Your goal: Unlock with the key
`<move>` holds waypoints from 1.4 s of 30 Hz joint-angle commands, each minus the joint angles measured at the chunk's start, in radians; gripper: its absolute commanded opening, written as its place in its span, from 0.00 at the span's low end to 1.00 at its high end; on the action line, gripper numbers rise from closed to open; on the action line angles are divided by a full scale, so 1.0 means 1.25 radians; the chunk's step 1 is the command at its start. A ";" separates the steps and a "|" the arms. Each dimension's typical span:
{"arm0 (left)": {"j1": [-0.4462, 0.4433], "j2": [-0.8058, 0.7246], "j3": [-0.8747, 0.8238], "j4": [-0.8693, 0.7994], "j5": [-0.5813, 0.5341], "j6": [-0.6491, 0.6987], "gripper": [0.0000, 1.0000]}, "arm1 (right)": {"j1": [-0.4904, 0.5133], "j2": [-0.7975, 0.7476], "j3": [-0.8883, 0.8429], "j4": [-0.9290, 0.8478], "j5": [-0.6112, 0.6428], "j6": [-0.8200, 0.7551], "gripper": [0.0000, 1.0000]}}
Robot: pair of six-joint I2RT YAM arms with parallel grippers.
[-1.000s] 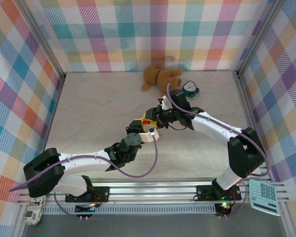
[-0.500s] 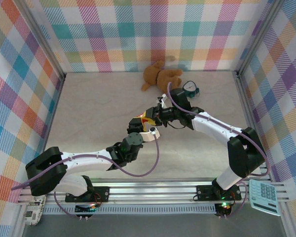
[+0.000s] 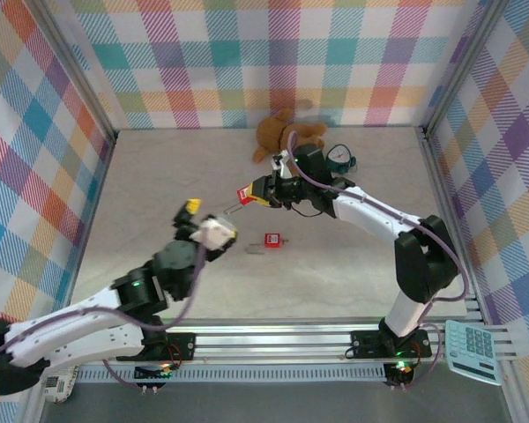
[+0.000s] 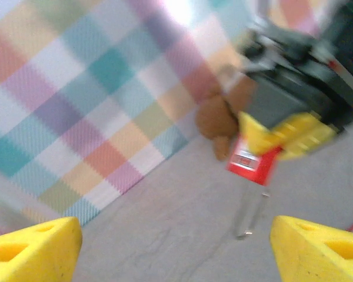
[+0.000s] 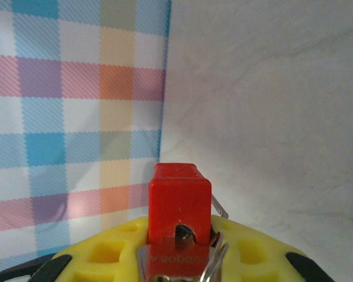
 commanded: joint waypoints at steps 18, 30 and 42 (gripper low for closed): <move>-0.005 -0.322 -0.049 -0.363 -0.245 -0.502 0.82 | 0.103 0.342 0.173 0.130 0.037 -0.016 0.14; -0.004 -0.332 -0.069 -0.428 -0.204 -0.621 0.81 | 0.098 0.408 0.237 0.072 0.046 -0.031 0.15; -0.005 -0.349 -0.090 -0.439 -0.192 -0.651 0.83 | 0.078 0.430 0.242 0.068 0.039 -0.040 0.16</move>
